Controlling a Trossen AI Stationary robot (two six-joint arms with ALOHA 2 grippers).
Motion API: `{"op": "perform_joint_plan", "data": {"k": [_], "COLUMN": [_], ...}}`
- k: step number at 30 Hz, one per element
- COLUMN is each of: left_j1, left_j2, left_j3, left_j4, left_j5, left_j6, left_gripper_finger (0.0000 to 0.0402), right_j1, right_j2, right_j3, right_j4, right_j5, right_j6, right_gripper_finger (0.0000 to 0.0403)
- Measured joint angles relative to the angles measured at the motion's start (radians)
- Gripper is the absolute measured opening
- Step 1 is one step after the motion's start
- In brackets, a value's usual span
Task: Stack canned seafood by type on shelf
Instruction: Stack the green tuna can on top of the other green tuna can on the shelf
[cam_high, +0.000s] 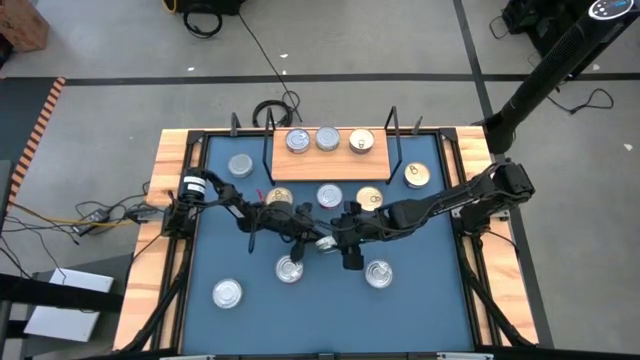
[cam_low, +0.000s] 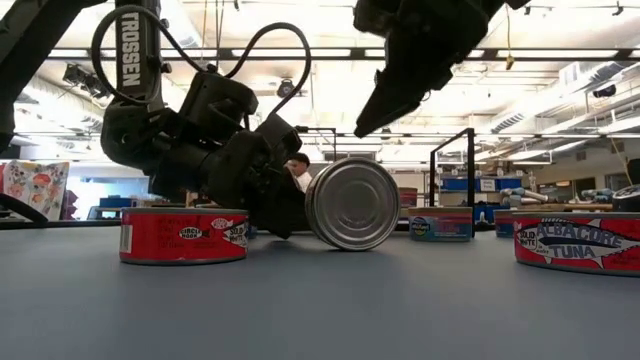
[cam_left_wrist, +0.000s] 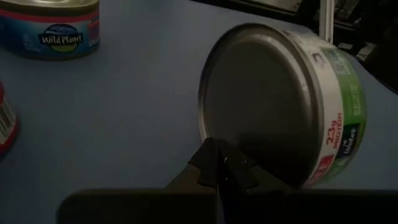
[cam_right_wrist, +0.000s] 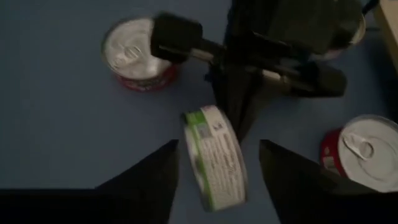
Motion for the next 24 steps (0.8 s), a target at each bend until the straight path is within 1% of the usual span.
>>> {"op": "perform_joint_plan", "data": {"k": [5, 11, 16, 24], "left_j1": [0.015, 0.028, 0.031, 0.035], "left_j2": [0.000, -0.039, -0.074, -0.073], "left_j3": [-0.027, -0.071, -0.112, -0.139], "left_j4": [0.049, 0.075, 0.092, 0.142], "left_j5": [0.000, -0.001, -0.019, -0.030], "left_j6": [-0.009, -0.022, -0.002, -0.005], "left_gripper_finger": [0.0003, 0.0003, 0.0003, 0.0003], "right_j1": [-0.003, -0.003, -0.005, -0.025], "right_j2": [0.000, 0.055, 0.084, 0.113], "right_j3": [0.000, 0.000, 0.000, 0.000], "right_j4": [-0.008, 0.032, 0.052, 0.052], "right_j5": [-0.004, -0.006, -0.006, -0.064], "right_j6": [-0.020, -0.069, -0.086, -0.088], "right_gripper_finger": [0.0278, 0.0298, 0.0294, 0.0254]}}
